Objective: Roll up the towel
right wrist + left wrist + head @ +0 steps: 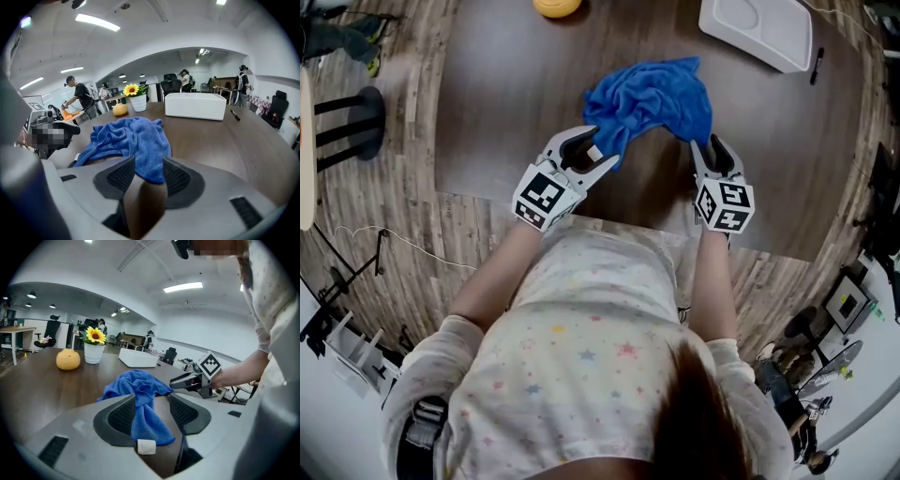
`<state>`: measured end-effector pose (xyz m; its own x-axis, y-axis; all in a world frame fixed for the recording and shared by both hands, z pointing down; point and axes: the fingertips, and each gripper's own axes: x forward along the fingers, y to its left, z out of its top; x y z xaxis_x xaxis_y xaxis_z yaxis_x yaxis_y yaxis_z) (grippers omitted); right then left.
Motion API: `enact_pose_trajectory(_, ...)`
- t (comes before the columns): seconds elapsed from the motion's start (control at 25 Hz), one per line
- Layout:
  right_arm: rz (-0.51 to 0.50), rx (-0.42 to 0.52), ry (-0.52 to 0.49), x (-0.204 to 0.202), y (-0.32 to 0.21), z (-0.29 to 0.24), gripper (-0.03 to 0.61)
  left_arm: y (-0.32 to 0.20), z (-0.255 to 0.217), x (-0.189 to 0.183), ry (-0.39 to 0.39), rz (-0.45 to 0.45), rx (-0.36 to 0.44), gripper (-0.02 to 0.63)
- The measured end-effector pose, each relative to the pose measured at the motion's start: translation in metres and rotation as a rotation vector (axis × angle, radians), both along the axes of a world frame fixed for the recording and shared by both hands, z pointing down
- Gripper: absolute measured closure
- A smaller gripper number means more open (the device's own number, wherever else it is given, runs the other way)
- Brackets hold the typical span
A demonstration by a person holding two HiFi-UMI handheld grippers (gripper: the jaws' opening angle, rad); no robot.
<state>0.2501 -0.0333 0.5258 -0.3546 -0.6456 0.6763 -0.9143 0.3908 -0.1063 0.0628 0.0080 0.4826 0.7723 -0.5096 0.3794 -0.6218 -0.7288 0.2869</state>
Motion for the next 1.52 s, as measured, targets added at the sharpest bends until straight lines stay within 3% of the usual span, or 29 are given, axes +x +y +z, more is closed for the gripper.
enact_pose_trajectory(0.16, -0.014, -0.01, -0.002, 0.0, 0.002, 0.005, 0.396, 0.018, 0.01, 0.022, 0.025, 0.118, -0.053, 0.388)
enact_pose_trajectory(0.68, -0.043, -0.072, 0.038, -0.004, 0.005, 0.025, 0.388, 0.034, 0.07, 0.035, -0.284, 0.256, -0.162, 0.388)
enact_pose_trajectory(0.84, -0.043, -0.078, 0.075, -0.001, 0.005, 0.027, 0.442, 0.032, 0.08, 0.031, -0.37, 0.237, -0.146, 0.49)
enact_pose_trajectory(0.96, -0.032, -0.068, 0.03, 0.001, 0.004, 0.021, 0.556, 0.031, 0.077, 0.025, -0.35, 0.23, -0.181, 0.58)
enact_pose_trajectory(1.12, -0.012, -0.019, -0.019, 0.001, -0.005, -0.003, 0.563, 0.022, 0.061, 0.003, -0.322, 0.201, -0.183, 0.588)
enact_pose_trajectory(1.52, -0.013, 0.086, -0.073, -0.005, -0.013, -0.068, 0.563, 0.026, 0.064, -0.081, -0.42, 0.136, -0.181, 0.588)
